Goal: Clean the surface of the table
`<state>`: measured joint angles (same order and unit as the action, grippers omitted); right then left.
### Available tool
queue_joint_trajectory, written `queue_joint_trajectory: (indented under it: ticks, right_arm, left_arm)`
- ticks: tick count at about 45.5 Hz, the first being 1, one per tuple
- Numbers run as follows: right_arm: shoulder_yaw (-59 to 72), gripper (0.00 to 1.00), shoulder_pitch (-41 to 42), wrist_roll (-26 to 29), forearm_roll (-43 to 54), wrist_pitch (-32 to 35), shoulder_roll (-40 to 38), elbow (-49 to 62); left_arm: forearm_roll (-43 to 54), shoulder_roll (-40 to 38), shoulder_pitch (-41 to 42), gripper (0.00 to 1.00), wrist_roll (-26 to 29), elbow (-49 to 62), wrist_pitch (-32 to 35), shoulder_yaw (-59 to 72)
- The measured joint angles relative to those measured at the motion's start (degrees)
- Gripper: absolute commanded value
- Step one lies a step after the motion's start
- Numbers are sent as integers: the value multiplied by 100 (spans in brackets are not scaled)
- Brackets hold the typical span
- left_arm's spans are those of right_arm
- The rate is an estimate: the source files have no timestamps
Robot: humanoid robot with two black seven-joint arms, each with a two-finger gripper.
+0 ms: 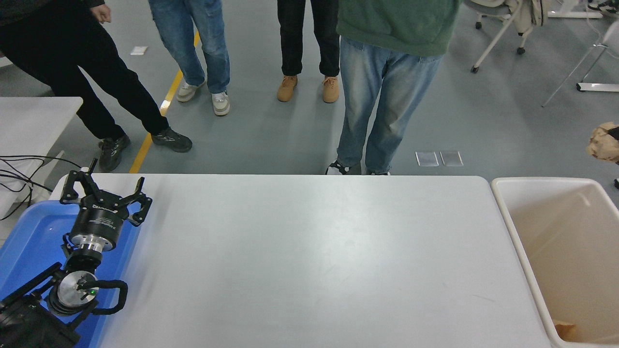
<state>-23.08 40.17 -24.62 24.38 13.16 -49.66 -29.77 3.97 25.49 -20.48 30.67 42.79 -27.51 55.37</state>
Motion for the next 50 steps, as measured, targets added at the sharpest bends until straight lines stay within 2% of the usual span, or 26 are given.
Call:
queue_joint_trajectory:
  ticks: [28, 50]
  right_arm:
    - [63, 0, -256, 172, -456, -163, 2022, 2721]
    - [78, 0, -416, 917, -759, -1029, 2900, 3169]
  left_arm:
    - [0, 0, 0, 99, 0, 0, 0, 0]
    - [-1, 0, 0, 99, 0, 1, 0, 0]
